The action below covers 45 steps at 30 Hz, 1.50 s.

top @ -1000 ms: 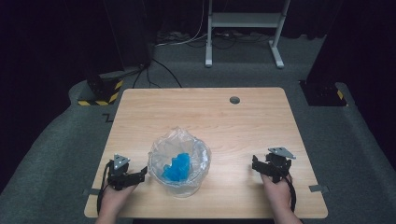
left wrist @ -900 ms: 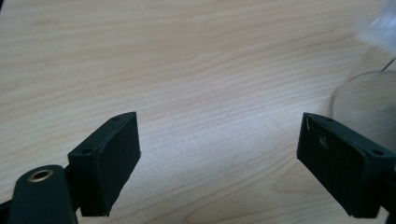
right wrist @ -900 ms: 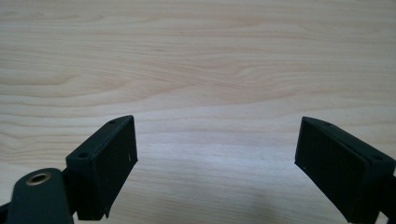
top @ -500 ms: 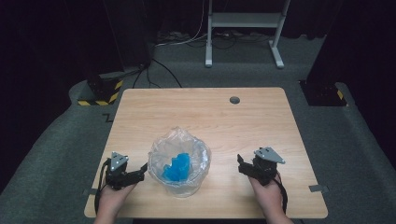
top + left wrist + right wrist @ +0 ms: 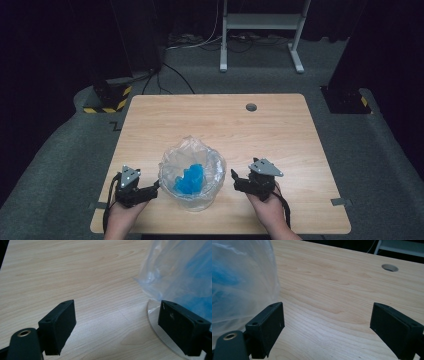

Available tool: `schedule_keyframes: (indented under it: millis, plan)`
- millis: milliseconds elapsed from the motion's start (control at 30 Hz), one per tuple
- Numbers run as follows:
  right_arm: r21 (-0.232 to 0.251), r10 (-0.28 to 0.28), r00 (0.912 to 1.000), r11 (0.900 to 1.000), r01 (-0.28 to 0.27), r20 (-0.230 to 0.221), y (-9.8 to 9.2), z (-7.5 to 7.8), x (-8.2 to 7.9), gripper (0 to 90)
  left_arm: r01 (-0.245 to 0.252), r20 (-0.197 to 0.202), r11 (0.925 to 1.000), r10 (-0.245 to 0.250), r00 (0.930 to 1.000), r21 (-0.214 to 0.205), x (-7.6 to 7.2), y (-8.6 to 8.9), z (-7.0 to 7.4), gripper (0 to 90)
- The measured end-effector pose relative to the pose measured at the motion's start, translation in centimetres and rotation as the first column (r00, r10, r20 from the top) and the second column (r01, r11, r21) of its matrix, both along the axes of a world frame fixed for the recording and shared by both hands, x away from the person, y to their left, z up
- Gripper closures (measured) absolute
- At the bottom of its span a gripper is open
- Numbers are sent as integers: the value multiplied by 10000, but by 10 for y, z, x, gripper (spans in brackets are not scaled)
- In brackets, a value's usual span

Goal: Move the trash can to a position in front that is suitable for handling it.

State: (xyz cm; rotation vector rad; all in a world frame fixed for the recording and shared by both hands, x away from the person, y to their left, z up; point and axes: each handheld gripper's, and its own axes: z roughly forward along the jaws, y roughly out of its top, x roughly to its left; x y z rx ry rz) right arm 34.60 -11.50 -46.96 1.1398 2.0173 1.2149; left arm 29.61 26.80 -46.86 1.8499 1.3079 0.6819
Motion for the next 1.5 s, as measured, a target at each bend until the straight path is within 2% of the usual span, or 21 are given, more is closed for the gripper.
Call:
schedule_keyframes:
  millis: [100,233,567,1067,1167,1433,1500]
  plan:
    - [81,217,9998,9997,-217,-6,4,-1,1,120,184,86,9988,-188,9998,463,-2,-7,1,146]
    - [14,567,9984,9984,-567,-45,13,-4,2,120,401,53,9965,-406,9992,728,-5,-14,1,147]
    - [-136,986,9951,9950,-986,-33,27,-9,0,123,536,-19,9962,-536,9986,690,-4,-23,0,154]
    - [-43,395,9991,9992,-395,-165,14,-10,3,134,873,-19,9930,-874,9962,792,0,-40,1,157]
    - [-39,292,9994,9996,-292,-176,11,-10,3,135,876,-32,9937,-876,9961,700,3,-45,0,160]
    - [-84,-93,9999,9999,92,-128,-1,-9,2,136,1066,-40,9911,-1066,9943,799,11,-57,1,166]
    - [-85,-228,9997,9997,227,-109,-5,-9,2,138,1132,-91,9914,-1129,9936,650,14,-61,0,171]
